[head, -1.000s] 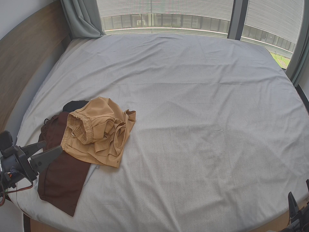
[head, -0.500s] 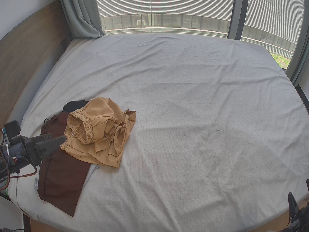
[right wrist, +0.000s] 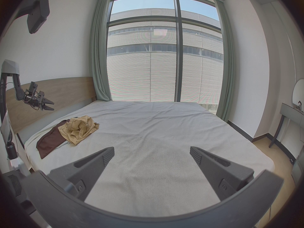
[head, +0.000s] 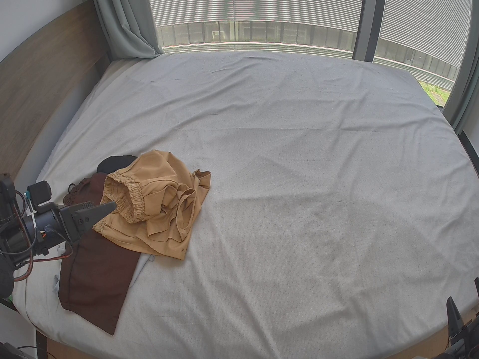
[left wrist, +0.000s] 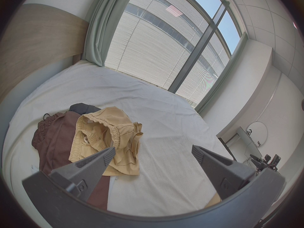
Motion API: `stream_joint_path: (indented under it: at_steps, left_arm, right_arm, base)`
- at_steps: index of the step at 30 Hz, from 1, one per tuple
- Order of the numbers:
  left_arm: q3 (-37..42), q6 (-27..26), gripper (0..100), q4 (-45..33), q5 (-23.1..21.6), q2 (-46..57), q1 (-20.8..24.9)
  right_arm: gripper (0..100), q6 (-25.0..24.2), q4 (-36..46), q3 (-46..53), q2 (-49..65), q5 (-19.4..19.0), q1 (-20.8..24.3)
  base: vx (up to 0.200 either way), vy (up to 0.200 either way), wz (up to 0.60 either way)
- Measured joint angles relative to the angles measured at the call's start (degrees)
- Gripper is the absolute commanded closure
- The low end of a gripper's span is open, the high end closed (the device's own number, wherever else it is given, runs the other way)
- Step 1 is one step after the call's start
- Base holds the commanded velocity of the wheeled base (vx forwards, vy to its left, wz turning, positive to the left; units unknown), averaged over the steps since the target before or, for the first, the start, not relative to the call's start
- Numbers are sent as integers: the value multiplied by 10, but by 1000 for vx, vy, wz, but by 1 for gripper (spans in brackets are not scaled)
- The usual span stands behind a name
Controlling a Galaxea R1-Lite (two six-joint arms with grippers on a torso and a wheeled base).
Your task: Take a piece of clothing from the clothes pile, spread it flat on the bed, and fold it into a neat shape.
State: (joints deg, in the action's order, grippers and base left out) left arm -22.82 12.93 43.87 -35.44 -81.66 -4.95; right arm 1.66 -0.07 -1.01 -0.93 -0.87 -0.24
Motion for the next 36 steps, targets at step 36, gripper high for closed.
stream_joint_path:
  at_steps: [36]
  left_arm:
    - [-74, 41, 0, 189, 42, -262, 13]
  right_arm:
    - [0, -2, 0, 0, 0, 0, 0]
  base:
    - [0, 0, 0]
